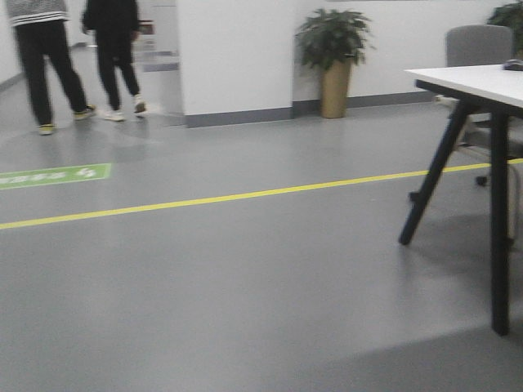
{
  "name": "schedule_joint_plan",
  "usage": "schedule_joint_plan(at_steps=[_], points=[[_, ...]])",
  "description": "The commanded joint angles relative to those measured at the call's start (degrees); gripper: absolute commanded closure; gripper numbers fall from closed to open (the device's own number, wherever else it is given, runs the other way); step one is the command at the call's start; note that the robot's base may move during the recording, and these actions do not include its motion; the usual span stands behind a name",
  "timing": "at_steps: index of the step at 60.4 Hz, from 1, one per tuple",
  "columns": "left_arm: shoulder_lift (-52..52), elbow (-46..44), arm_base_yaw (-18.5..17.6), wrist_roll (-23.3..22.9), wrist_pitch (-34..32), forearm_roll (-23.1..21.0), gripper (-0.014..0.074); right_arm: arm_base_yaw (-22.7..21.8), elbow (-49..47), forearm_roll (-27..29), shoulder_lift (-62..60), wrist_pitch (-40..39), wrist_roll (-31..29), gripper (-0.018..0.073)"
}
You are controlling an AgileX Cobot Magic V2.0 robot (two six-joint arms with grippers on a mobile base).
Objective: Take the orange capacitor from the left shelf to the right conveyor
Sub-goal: 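Drive the base from the shelf to the conveyor, holding the cylinder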
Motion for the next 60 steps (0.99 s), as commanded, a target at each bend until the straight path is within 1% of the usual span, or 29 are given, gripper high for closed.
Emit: schedule_joint_plan(at_steps=[1,60], points=[[-1.1,-0.3,0.1,-0.1,-5.1,0.0,0.0701,-0.4,-1.5,-0.6,0.7,-5.2,-0.2,0.0361],[-1.1,-0.3,0.1,-0.1,-5.1,0.0,0.0701,-0.4,-1.5,-0.6,0.7,-5.2,-0.2,0.0361]])
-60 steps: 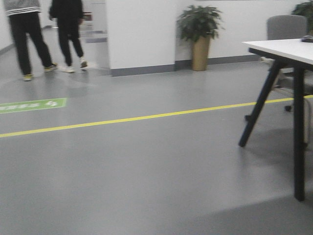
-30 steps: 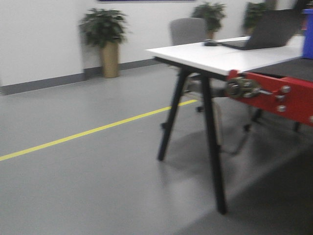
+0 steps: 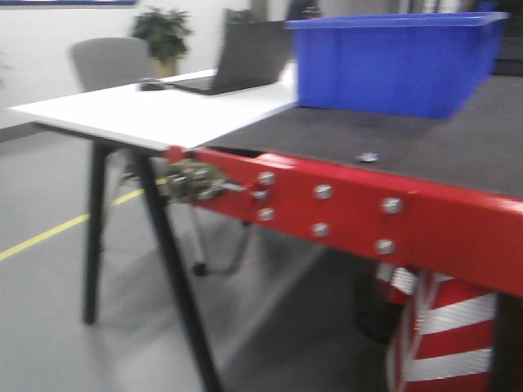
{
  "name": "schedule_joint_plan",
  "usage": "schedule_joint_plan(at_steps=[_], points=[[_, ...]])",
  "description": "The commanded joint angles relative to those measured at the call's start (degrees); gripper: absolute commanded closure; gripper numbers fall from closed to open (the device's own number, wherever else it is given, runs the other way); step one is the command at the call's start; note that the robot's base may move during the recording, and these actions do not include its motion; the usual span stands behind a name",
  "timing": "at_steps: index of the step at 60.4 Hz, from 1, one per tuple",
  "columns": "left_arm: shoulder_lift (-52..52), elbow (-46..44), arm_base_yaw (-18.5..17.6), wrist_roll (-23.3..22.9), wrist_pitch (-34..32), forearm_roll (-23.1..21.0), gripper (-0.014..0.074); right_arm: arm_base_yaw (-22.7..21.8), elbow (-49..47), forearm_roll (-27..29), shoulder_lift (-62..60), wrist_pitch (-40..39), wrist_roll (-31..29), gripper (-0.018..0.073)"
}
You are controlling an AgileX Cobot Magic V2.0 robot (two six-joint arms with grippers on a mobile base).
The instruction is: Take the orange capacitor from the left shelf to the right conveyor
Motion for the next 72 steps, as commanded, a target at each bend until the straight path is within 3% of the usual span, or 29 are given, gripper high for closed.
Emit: schedule_joint_plan(at_steps=[1,72], points=[[-1.1,-0.3,0.1,-0.1,-5.1,0.0,0.0701,-0.4,-1.5,-0.6,0.7,-5.2,-0.2,0.0361],[-1.1,-0.3,0.1,-0.1,-5.1,0.0,0.0701,-0.4,-1.5,-0.6,0.7,-5.2,-0.2,0.0361]])
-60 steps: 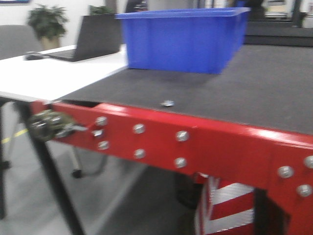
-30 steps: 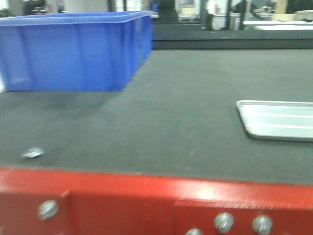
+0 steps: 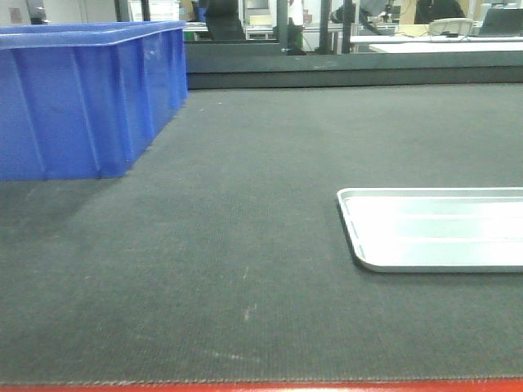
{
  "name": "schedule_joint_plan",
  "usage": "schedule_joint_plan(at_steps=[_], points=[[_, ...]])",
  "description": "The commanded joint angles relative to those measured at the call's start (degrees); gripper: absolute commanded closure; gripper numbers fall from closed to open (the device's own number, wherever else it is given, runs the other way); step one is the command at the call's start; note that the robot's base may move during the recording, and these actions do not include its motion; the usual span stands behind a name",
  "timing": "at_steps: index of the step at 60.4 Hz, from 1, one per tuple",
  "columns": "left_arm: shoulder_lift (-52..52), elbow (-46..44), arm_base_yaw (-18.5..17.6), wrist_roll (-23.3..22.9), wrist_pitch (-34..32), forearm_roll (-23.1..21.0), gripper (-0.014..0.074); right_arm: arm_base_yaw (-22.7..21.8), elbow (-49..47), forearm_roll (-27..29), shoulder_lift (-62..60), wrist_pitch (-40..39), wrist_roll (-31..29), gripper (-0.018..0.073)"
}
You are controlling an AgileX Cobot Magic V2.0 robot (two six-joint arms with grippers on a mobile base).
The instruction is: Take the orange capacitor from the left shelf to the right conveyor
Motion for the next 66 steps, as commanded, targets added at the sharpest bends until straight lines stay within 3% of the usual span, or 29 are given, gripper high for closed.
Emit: schedule_joint_plan(at_steps=[1,66], points=[[-1.1,-0.3,0.1,-0.1,-5.1,0.0,0.0701,-0.4,-1.5,-0.6,0.7,-5.2,-0.2,0.0361],[-1.1,-0.3,0.1,-0.1,-5.1,0.0,0.0701,-0.4,-1.7,-0.6,1.7,-5.9,0.0,0.0361]])
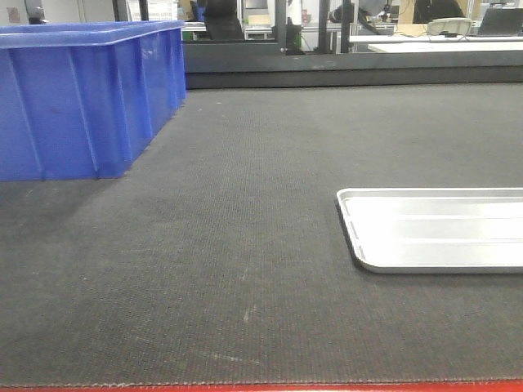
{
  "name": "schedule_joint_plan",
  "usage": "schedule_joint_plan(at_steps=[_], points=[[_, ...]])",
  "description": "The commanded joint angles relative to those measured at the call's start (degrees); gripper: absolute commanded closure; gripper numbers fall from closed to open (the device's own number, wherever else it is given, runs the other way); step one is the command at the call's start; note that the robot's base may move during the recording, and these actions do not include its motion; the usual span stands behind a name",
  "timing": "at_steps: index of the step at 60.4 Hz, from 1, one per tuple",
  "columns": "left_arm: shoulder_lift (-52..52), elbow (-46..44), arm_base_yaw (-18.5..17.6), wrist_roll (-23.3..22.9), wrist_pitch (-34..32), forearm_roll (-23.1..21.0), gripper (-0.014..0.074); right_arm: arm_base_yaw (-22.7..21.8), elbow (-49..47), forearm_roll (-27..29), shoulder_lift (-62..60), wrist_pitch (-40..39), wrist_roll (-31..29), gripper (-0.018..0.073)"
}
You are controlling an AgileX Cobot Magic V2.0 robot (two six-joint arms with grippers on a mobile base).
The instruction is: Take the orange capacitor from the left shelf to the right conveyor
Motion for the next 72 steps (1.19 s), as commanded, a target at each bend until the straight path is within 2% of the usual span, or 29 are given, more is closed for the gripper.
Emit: schedule_joint_plan(at_steps=[1,13,24,38,44,60,72], points=[[-1.1,-0.3,0.1,-0.1,-5.1,0.0,0.0701,-0.4,-1.8,-0.5,2.1,-6.0,0.0,0.0361],[-1.1,-0.3,0.1,-0.1,-5.1,0.0,0.0701,-0.4,-6.3,-0.4,14.3,-8.5,0.0,0.0361],[-1.1,-0.3,0.1,-0.1,-5.1,0.0,0.0701,-0.4,-10.7,-0.4,28.2,-16.6,0.0,0.0361],[-1.1,-0.3,0.1,-0.1,-5.1,0.0,0.0701,-0.4,-7.9,-0.4,42.1,-29.1,0.0,0.0361],[-1.1,-0.3,0.1,-0.1,-5.1,0.0,0.0701,-0.4,-4.4,-0.4,46.6,-35.8,0.0,0.0361],[-1.1,-0.3,0.1,-0.1,-5.1,0.0,0.0701,-0.4,8.1,-1.1,57.5,-60.4,0.0,0.0361],[-1.1,-0.3,0.1,-0.1,-5.1,0.0,0.0701,-0.4,10.4,-1.8,67.7,-73.0,-0.2,0.0361]])
